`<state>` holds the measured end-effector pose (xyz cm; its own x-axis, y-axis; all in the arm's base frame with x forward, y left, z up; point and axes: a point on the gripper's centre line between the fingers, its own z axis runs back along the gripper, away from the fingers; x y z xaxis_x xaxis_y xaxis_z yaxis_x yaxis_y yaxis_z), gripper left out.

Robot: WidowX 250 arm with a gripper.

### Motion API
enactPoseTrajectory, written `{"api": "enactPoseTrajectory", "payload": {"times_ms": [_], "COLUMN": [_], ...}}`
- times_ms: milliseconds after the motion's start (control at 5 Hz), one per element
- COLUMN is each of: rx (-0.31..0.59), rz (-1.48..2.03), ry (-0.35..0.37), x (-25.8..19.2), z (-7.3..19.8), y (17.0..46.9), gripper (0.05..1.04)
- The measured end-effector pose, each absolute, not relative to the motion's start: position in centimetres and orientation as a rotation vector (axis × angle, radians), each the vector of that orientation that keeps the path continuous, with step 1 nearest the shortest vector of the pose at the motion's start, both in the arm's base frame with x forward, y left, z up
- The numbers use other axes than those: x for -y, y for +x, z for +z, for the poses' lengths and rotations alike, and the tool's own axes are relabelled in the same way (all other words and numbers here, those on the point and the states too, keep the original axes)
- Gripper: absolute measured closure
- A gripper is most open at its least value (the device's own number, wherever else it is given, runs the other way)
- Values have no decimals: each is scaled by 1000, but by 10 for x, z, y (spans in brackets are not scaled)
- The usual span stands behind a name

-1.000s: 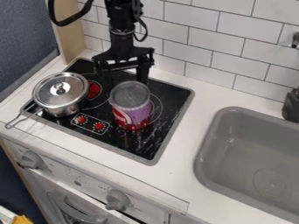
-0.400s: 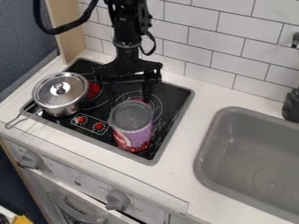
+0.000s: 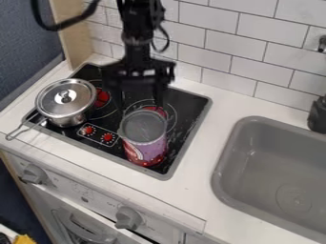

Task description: Move the can to the bottom right of the stove

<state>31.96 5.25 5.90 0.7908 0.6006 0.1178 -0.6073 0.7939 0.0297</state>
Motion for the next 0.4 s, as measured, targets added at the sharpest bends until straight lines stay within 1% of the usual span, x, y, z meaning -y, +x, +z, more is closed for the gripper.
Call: {"api": "enactPoseTrajectory", "payload": {"times_ms": [200, 400], "rx": [203, 287], "rz": [660, 680], "ry": [97, 91], "x": [-61, -74], "z": [94, 128], "y": [326, 325], "gripper": [83, 83]}}
